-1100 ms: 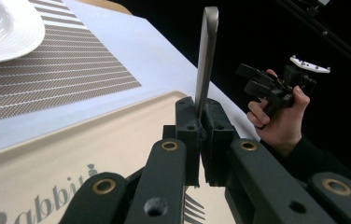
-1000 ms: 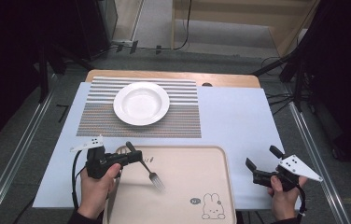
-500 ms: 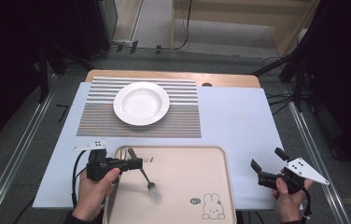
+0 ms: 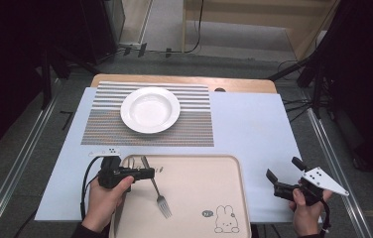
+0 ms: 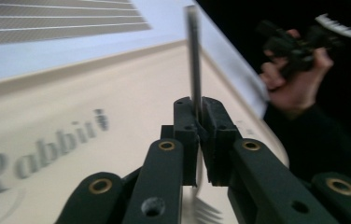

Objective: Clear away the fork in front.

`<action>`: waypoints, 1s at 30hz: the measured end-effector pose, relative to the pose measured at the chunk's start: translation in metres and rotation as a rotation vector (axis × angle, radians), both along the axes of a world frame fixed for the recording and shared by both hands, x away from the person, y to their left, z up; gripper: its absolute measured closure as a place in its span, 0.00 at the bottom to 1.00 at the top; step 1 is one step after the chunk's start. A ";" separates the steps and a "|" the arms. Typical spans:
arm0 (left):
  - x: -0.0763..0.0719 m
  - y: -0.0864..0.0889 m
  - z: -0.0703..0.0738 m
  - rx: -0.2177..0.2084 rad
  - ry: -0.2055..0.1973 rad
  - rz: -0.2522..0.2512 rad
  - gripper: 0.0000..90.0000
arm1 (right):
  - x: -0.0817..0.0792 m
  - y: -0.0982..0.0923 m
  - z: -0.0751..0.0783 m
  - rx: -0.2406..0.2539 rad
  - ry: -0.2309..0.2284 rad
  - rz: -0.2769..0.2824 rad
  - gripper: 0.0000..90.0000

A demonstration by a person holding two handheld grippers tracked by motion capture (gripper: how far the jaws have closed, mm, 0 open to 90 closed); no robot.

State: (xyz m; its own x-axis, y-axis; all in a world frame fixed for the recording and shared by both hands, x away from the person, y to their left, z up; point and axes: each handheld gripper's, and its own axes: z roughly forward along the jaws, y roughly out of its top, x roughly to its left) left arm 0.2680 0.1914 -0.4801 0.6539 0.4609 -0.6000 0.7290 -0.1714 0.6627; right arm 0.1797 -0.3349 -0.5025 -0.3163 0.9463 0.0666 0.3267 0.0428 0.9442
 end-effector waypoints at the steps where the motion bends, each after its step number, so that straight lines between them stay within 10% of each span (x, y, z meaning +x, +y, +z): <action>1: 0.001 0.000 -0.002 0.000 0.006 0.005 0.93 | 0.000 0.000 0.000 -0.002 0.002 0.000 0.00; 27: 0.000 -0.020 -0.016 0.458 -0.097 0.104 0.69 | 0.004 -0.003 -0.005 0.014 0.019 0.002 0.00; 30: -0.006 -0.017 -0.010 0.488 -0.165 0.140 0.66 | 0.004 -0.003 -0.005 0.008 0.017 0.004 0.00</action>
